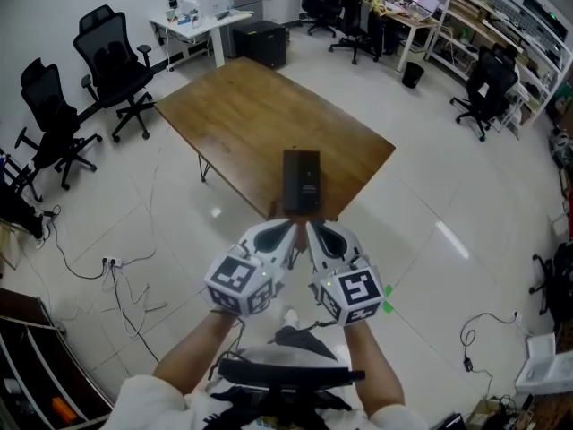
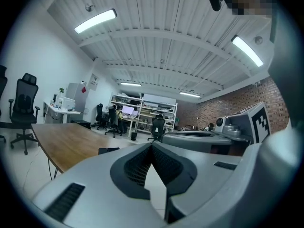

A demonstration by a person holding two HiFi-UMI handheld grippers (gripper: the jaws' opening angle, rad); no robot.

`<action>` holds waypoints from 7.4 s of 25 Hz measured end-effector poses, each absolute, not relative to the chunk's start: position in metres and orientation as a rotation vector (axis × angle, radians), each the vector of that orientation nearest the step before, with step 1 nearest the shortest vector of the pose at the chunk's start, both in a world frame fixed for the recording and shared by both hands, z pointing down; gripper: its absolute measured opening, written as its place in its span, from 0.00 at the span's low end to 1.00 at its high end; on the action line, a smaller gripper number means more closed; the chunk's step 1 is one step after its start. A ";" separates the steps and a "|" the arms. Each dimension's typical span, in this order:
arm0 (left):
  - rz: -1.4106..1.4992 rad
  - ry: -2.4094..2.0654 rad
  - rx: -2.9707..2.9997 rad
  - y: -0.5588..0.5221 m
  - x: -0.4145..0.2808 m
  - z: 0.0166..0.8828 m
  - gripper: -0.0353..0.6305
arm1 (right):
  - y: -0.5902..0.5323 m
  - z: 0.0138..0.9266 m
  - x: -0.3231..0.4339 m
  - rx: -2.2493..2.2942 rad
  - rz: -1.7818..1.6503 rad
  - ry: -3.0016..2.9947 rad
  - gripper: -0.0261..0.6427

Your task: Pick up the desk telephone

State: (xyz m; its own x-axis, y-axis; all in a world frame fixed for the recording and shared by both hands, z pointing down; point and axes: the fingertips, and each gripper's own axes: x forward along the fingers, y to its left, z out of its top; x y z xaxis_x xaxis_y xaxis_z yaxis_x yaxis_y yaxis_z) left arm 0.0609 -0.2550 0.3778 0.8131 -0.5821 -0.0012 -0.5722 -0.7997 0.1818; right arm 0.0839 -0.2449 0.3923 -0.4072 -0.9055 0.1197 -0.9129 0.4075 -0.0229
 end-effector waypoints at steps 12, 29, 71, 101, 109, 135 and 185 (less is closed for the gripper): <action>-0.056 -0.912 2.748 -0.315 0.092 0.412 0.06 | -0.300 0.421 0.114 1.575 0.241 -2.598 0.08; 0.061 -0.896 2.523 -0.408 0.091 0.496 0.32 | -0.383 0.499 0.149 1.439 0.543 -2.598 0.26; 0.322 -0.499 2.291 -0.489 0.129 0.624 0.45 | -0.499 0.624 0.142 0.974 1.339 -2.537 0.49; 0.047 -0.647 2.449 -0.449 0.101 0.524 0.41 | -0.457 0.532 0.124 1.022 1.003 -2.761 0.48; -0.032 -0.634 2.552 -0.412 0.090 0.471 0.41 | -0.421 0.474 0.112 1.089 0.806 -2.819 0.49; -0.178 -0.576 2.930 -0.274 0.046 0.340 0.41 | -0.284 0.334 0.064 1.275 0.279 -2.964 0.49; -0.203 -0.594 3.022 -0.177 0.006 0.308 0.41 | -0.187 0.302 0.024 1.267 0.147 -3.023 0.49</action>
